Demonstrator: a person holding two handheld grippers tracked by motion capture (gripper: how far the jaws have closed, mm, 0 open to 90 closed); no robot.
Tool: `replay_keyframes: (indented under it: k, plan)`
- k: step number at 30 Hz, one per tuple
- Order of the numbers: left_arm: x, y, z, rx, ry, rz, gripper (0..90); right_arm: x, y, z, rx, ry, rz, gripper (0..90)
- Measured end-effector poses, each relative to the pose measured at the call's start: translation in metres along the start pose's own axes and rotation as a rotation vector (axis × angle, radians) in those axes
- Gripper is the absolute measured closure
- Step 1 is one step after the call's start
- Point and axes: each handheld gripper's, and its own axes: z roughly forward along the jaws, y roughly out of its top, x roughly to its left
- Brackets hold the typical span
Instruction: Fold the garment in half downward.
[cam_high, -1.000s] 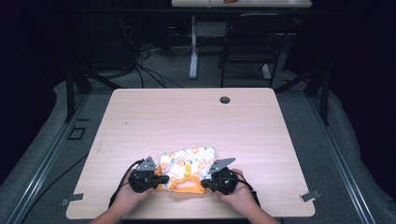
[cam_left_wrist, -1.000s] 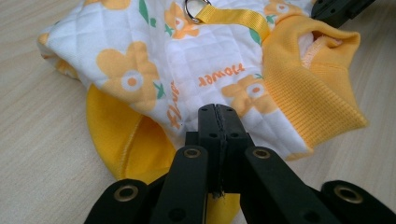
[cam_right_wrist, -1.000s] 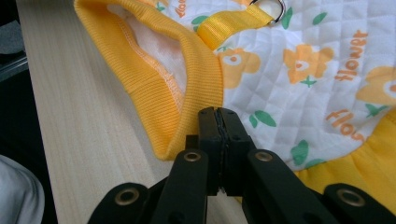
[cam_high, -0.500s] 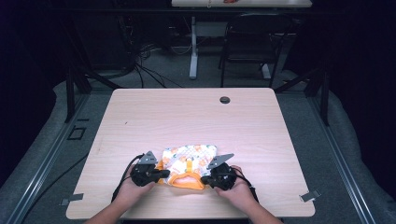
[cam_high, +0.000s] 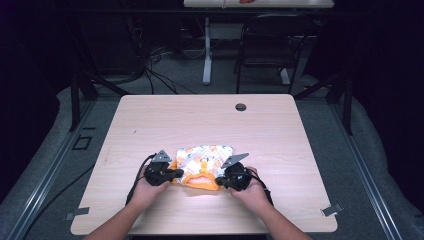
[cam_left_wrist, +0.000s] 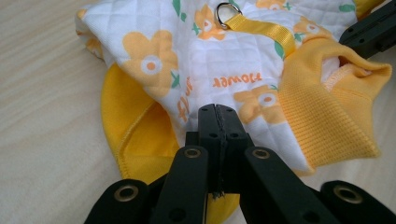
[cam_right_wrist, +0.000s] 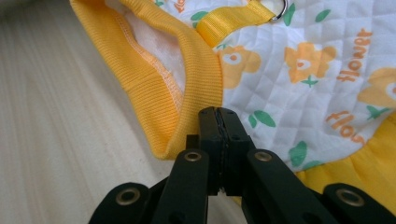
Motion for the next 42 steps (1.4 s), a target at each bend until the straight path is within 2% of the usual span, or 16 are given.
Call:
replay_keyframes:
  k: [3, 7, 16, 20, 29, 35, 42]
  plan:
    - [0.005, 0.003, 0.004, -0.007, 0.003, -0.022, 90.0, -0.005, 0.004, 0.002, 0.002, -0.012, 0.008, 89.5]
    - [0.008, 0.009, 0.007, 0.001, 0.019, -0.025, 90.0, -0.011, 0.008, 0.004, 0.008, -0.023, 0.018, 89.5]
    - [0.016, 0.011, 0.012, -0.028, 0.016, -0.068, 90.0, -0.022, 0.015, 0.008, 0.010, -0.035, 0.032, 89.4]
    - [0.018, 0.015, 0.013, -0.012, 0.025, -0.062, 90.0, -0.024, 0.017, 0.009, 0.007, -0.046, 0.034, 89.4]
    - [0.019, 0.018, 0.016, -0.009, 0.038, -0.066, 90.0, -0.029, 0.017, 0.010, -0.011, -0.044, 0.061, 89.4]
    - [0.020, 0.019, 0.016, -0.014, 0.038, -0.077, 90.0, -0.029, 0.020, 0.011, 0.003, -0.054, 0.055, 89.4]
    - [0.018, 0.020, 0.015, -0.006, 0.048, -0.072, 90.0, -0.028, 0.021, 0.011, 0.008, -0.064, 0.054, 89.2]
